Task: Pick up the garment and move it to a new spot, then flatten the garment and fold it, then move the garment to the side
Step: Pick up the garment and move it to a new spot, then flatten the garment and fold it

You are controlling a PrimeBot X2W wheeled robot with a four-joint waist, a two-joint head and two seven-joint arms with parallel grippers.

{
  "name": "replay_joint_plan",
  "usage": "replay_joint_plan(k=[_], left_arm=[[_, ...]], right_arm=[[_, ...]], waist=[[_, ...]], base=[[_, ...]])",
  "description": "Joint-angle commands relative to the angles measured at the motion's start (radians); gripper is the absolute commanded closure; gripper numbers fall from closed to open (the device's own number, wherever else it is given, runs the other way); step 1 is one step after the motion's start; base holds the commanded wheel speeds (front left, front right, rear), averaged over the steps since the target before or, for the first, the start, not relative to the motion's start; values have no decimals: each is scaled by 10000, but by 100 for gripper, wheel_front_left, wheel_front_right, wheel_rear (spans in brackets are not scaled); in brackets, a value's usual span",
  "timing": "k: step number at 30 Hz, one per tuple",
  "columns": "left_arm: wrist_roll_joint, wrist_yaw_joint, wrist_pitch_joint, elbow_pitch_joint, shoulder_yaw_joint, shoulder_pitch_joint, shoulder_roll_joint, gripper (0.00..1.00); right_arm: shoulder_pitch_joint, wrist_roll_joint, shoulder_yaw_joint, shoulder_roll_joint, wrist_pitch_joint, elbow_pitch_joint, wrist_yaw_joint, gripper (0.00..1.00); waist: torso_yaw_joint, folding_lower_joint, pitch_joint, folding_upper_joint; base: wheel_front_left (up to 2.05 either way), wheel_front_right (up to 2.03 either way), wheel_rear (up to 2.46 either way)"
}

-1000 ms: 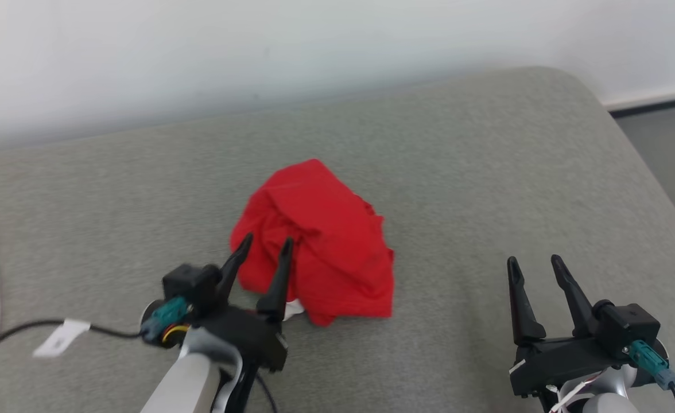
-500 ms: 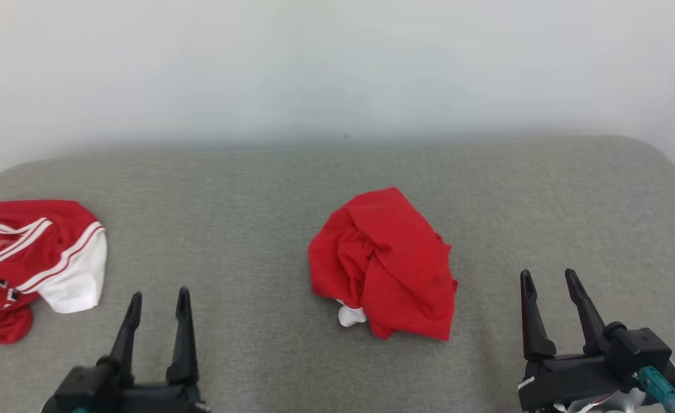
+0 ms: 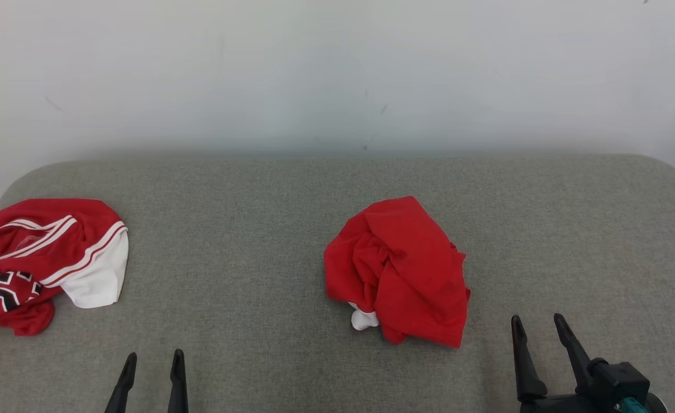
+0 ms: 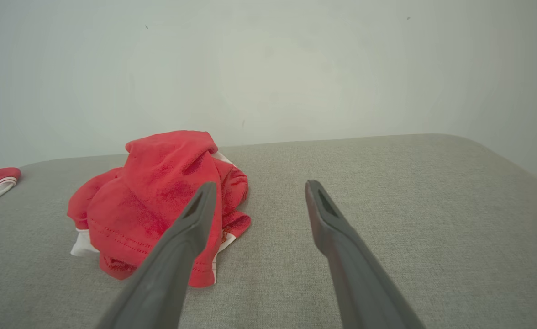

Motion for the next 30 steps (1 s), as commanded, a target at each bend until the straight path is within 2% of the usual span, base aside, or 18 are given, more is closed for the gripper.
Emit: replay_joint_plan(k=[1,15,30], left_arm=[[120,-38,-34,135,54,130,-1,0],[313,-208,-35,590,144,-172,-122,0],[287,-199,-35,727,66,-200,-79,0]], right_arm=[[152,3,21,-11,37,111,34,0],[-111,203,99,-10,93,365,34,0],[-239,302,199,-8,76,438,34,0]], waist=[[-21,1,15,0],[-197,1,81,0],[-278,1,204,0]], base=[[0,0,0],[0,0,0],[0,0,0]])
